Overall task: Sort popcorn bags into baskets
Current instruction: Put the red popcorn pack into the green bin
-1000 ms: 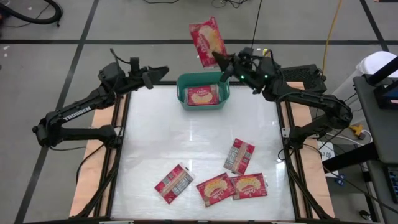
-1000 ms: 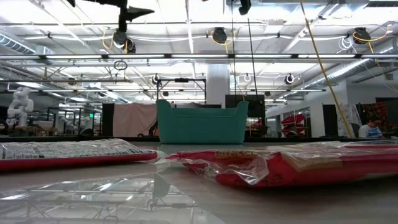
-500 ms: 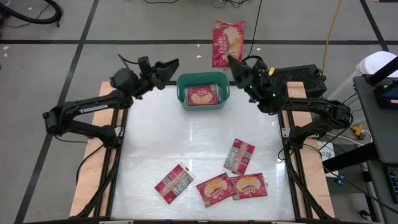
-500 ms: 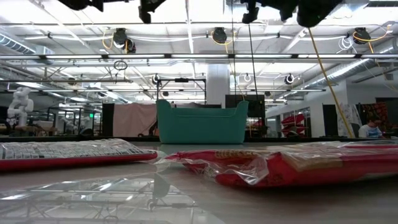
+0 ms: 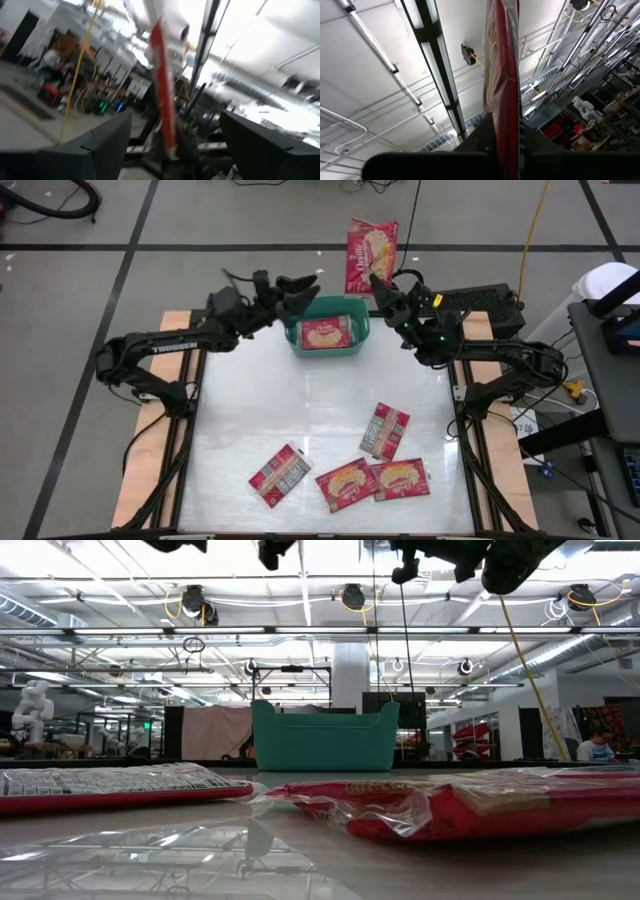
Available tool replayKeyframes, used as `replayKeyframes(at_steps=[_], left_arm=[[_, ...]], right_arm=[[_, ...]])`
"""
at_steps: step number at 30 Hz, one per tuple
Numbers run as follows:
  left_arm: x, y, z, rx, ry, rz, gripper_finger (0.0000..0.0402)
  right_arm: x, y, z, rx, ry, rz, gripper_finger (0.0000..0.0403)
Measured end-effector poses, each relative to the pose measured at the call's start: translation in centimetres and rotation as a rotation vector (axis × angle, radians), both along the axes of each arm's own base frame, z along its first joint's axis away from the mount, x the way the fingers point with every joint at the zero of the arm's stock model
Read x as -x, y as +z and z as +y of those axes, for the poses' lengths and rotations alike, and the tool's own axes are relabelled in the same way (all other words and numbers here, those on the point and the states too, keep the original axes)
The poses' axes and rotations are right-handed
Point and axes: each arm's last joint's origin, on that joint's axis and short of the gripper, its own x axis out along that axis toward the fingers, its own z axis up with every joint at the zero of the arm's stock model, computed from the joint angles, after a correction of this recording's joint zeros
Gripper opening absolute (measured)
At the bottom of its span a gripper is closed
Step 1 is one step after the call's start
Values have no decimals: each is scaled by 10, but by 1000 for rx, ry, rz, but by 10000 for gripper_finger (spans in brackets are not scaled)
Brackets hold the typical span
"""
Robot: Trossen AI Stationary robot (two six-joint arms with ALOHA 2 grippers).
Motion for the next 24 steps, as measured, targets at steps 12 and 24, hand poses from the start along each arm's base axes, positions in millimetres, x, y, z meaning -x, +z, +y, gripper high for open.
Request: replayKeyframes(at_steps=[12,24], left_arm=[[-48,1,10,20,-118,80,278],[-58,-8,6,-39,-182,116,151]], right_arm=[[-5,-1,11,44,56,34,11],[-12,-7,13,28,61,122,11]])
